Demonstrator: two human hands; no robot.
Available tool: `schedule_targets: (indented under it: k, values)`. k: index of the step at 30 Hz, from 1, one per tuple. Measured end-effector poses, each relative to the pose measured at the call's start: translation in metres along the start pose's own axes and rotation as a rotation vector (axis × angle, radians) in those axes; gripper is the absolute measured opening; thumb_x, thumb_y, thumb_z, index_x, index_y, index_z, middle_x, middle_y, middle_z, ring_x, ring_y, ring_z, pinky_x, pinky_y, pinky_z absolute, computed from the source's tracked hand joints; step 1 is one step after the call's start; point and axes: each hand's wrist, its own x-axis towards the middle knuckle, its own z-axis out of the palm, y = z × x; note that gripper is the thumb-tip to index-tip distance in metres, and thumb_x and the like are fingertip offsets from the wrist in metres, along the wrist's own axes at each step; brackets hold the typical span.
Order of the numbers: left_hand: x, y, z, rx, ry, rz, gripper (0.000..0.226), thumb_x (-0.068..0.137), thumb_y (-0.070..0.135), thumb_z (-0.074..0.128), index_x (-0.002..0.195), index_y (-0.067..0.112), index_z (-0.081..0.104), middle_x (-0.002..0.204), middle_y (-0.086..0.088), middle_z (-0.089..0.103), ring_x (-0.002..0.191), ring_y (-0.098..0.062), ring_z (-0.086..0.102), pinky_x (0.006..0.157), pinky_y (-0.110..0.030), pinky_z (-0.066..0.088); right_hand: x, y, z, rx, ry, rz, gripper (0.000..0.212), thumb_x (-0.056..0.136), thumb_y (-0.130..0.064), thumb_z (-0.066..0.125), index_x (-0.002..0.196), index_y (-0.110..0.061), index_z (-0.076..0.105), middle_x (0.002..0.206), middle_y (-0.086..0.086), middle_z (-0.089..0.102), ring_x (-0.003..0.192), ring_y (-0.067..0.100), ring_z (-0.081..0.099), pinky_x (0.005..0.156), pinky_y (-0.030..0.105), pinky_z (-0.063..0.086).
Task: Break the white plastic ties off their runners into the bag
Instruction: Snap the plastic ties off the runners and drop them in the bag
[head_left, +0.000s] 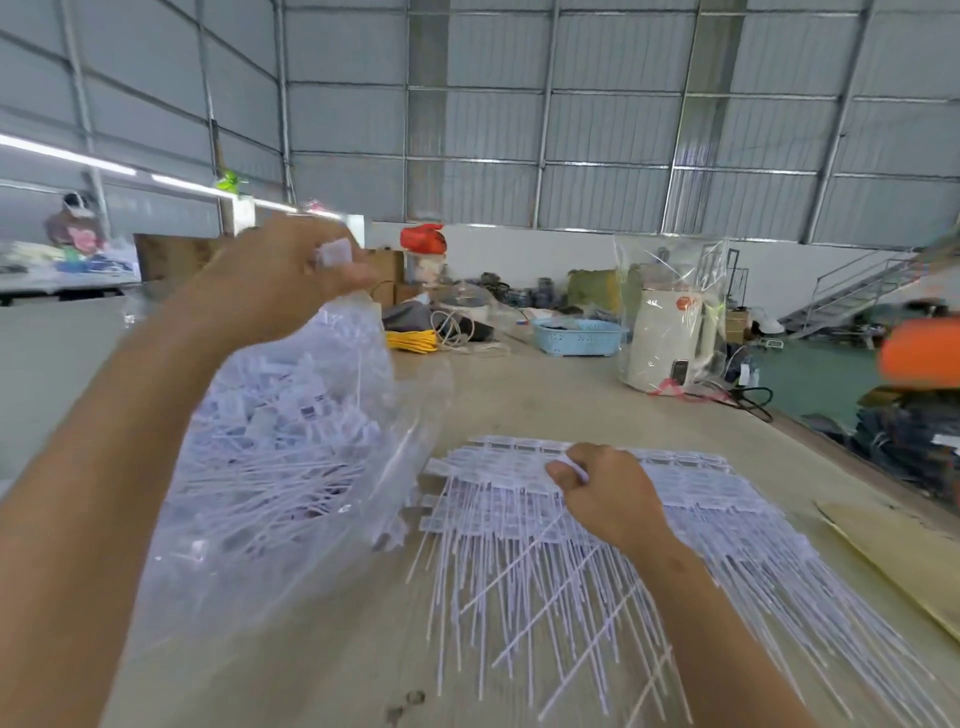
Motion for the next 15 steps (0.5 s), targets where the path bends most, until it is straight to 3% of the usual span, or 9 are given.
schedule_targets:
  k: [3,5,6,7,11,12,14,15]
  values:
    - [-0.006,-0.042,0.024,0.098,-0.399,-0.023,0.010,0.087,0.038,0.063,0.085,0.028,0.063,0.089,0.007,0.059,0.077,-0.012,0.055,0.065,-0.028,0.044,-0.002,-0.002,0.000,0.006,0.001,0.031,0.045,0.096,-0.034,0.049,0.059,-0.029,0.024,0.060,-0.002,0.038,0.080,0.032,0.052,0.063,0.028,0.028]
    - [-0.015,-0.055,0.040,0.079,-0.603,0.000,0.006,0.088,0.035,0.063,0.083,0.036,0.065,0.097,0.013,0.063,0.096,-0.013,0.057,0.083,-0.027,0.044,-0.002,-0.002,0.002,0.009,0.022,0.046,0.045,0.095,-0.035,0.049,0.060,-0.032,0.021,0.080,0.014,0.060,0.093,0.033,0.058,0.067,0.026,0.028]
    - [-0.019,-0.058,0.044,0.071,-0.634,0.000,0.007,0.088,0.033,0.063,0.084,0.039,0.065,0.097,0.016,0.062,0.101,-0.013,0.056,0.084,-0.024,0.042,-0.002,-0.001,0.002,0.014,0.027,0.048,0.045,0.095,-0.036,0.049,0.060,-0.033,0.022,0.093,0.019,0.064,0.095,0.032,0.059,0.068,0.026,0.029]
    - [-0.021,-0.061,0.047,0.076,-0.614,-0.013,0.005,0.087,0.034,0.064,0.087,0.039,0.066,0.099,0.015,0.062,0.104,-0.015,0.055,0.086,-0.023,0.041,-0.003,-0.002,0.002,0.029,0.031,0.045,0.043,0.095,-0.035,0.050,0.059,-0.032,0.025,0.097,0.020,0.065,0.094,0.032,0.060,0.067,0.027,0.031]
    - [-0.012,-0.052,0.050,0.181,-0.275,-0.066,0.032,0.083,0.046,0.065,0.106,0.025,0.069,0.118,-0.007,0.063,0.112,-0.027,0.056,0.104,-0.040,0.036,-0.004,-0.002,-0.002,0.237,0.024,0.020,0.034,0.093,-0.030,0.055,0.067,-0.009,0.053,0.067,0.007,0.056,0.063,0.022,0.058,0.064,0.032,0.043]
    - [-0.012,-0.041,0.050,0.157,-0.120,-0.038,0.034,0.084,0.044,0.064,0.109,0.021,0.069,0.120,-0.009,0.061,0.113,-0.028,0.055,0.102,-0.037,0.037,-0.005,-0.003,-0.004,0.314,0.009,0.018,0.032,0.093,-0.028,0.056,0.070,-0.005,0.057,0.064,0.003,0.053,0.054,0.018,0.054,0.060,0.029,0.044]
    - [-0.019,-0.004,0.057,-0.076,0.188,0.103,0.024,0.089,0.035,0.063,0.103,0.015,0.068,0.112,-0.007,0.063,0.098,-0.018,0.058,0.087,-0.019,0.041,-0.007,-0.004,-0.008,0.445,-0.008,0.024,0.024,0.091,-0.021,0.060,0.074,-0.006,0.064,0.060,-0.004,0.053,0.043,0.014,0.051,0.051,0.023,0.044]
    - [-0.025,0.017,0.064,-0.236,0.233,0.174,0.015,0.090,0.031,0.062,0.095,0.018,0.068,0.101,-0.001,0.065,0.086,-0.009,0.058,0.077,-0.010,0.041,-0.008,-0.005,-0.010,0.499,-0.013,0.038,0.018,0.091,-0.017,0.060,0.078,-0.007,0.067,0.062,-0.006,0.056,0.042,0.011,0.051,0.050,0.020,0.043]
